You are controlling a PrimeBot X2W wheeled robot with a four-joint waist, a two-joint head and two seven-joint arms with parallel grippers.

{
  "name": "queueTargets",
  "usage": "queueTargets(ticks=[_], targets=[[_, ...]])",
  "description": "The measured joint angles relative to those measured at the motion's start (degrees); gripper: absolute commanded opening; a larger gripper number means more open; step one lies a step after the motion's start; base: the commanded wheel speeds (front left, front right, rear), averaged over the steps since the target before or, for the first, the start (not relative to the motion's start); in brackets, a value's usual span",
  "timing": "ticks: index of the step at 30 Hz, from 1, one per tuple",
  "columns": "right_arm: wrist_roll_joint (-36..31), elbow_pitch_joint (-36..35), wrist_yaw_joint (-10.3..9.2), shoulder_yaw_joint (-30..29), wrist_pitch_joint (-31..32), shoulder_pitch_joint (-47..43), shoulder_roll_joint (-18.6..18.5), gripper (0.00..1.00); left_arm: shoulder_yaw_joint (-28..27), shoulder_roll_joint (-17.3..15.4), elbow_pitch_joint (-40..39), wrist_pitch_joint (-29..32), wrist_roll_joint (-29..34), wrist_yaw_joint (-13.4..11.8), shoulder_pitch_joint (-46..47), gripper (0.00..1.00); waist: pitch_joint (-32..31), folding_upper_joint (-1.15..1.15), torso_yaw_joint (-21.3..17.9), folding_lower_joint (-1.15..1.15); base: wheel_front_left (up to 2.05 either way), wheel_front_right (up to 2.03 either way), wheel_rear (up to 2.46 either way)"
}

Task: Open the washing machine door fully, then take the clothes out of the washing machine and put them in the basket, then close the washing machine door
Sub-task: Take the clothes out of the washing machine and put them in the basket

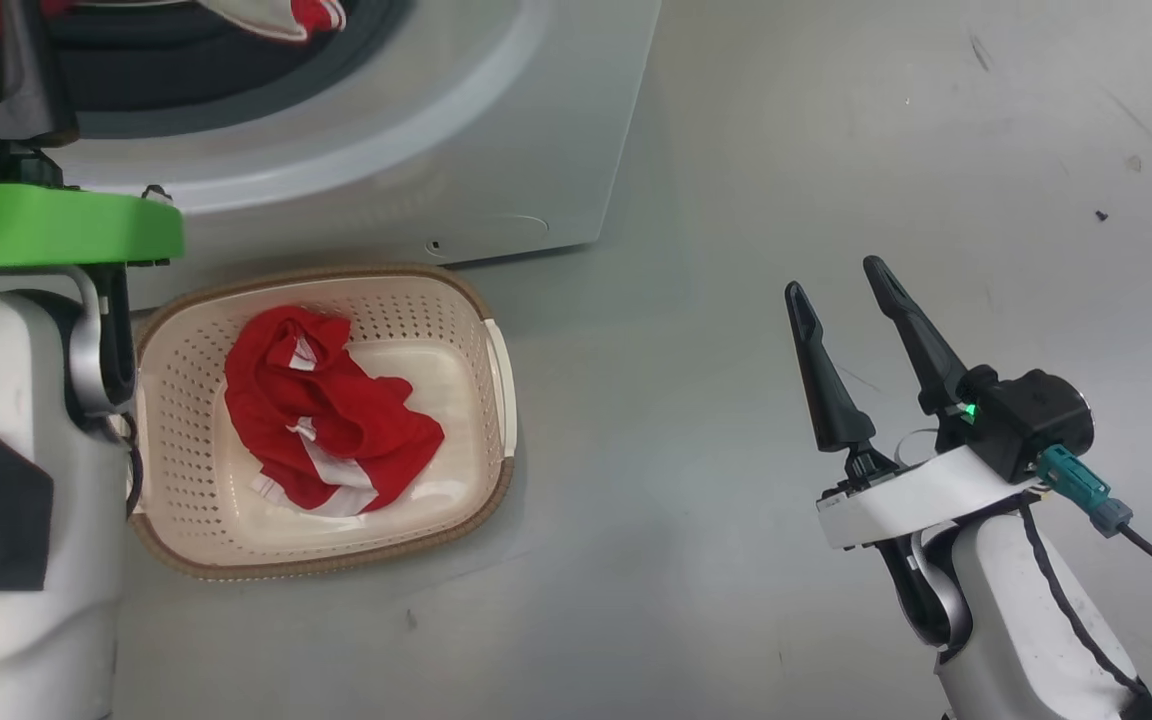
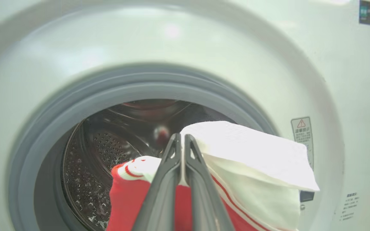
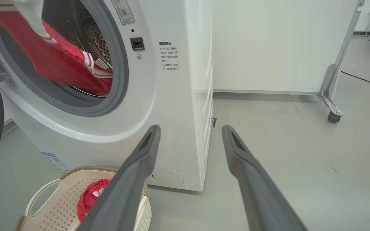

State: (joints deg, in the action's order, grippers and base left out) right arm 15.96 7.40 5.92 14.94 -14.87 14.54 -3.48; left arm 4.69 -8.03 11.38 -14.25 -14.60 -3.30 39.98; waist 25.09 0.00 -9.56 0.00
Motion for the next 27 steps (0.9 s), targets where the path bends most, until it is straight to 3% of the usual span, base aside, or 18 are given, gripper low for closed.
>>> queueTargets(ticks=[27], targets=[[-1.48, 1.83, 0.09, -0.52, 0.0, -8.23, 0.0, 1.0, -0.7, 1.43, -18.22, -0.51, 3.01, -1.53, -13.1, 0.0, -15.18, 0.0, 3.6, 0.0, 0.0, 0.0, 0.0]])
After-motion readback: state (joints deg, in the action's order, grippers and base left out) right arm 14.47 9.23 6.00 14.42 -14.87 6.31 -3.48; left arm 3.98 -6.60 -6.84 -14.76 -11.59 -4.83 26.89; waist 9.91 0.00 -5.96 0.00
